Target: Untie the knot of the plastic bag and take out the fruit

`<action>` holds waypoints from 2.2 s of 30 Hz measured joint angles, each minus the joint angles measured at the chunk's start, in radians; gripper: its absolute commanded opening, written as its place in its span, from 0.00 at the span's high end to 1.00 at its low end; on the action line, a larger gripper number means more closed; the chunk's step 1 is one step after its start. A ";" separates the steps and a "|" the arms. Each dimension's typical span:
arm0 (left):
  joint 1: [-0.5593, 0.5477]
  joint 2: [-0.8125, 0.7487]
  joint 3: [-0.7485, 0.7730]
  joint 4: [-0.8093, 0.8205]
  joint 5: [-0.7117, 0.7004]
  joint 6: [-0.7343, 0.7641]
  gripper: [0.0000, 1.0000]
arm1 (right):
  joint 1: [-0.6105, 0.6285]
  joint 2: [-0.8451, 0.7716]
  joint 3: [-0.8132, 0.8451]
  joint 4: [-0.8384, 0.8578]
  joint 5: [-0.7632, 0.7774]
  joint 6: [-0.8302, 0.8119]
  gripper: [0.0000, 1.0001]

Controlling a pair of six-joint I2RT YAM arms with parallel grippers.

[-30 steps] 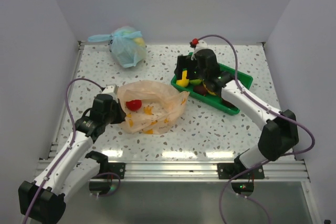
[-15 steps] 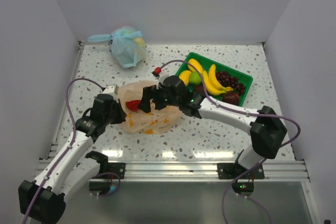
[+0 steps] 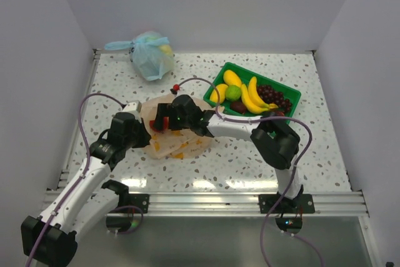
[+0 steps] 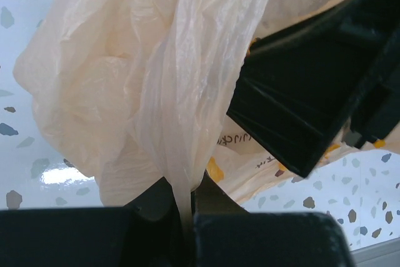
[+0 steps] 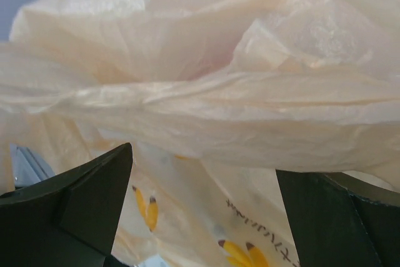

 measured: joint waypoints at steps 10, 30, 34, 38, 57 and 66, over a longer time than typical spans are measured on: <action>-0.005 0.000 0.000 0.003 0.008 0.000 0.98 | 0.000 0.158 0.121 0.043 0.106 0.083 0.01; -0.024 -0.003 -0.014 0.008 0.007 0.000 0.98 | -0.001 0.212 0.116 0.115 0.076 0.031 0.57; -0.024 -0.003 -0.014 0.007 0.005 0.000 0.98 | -0.001 0.128 0.035 0.084 0.035 -0.015 0.59; -0.024 -0.003 -0.014 0.007 0.000 0.000 0.98 | -0.003 0.024 -0.012 0.025 -0.019 -0.075 0.61; -0.024 -0.002 -0.015 0.007 -0.003 0.000 0.98 | -0.515 -0.524 -0.113 -0.308 -0.051 -0.284 0.64; -0.024 -0.001 -0.015 0.006 -0.003 0.000 0.98 | -0.739 -0.568 -0.334 -0.474 0.070 -0.286 0.41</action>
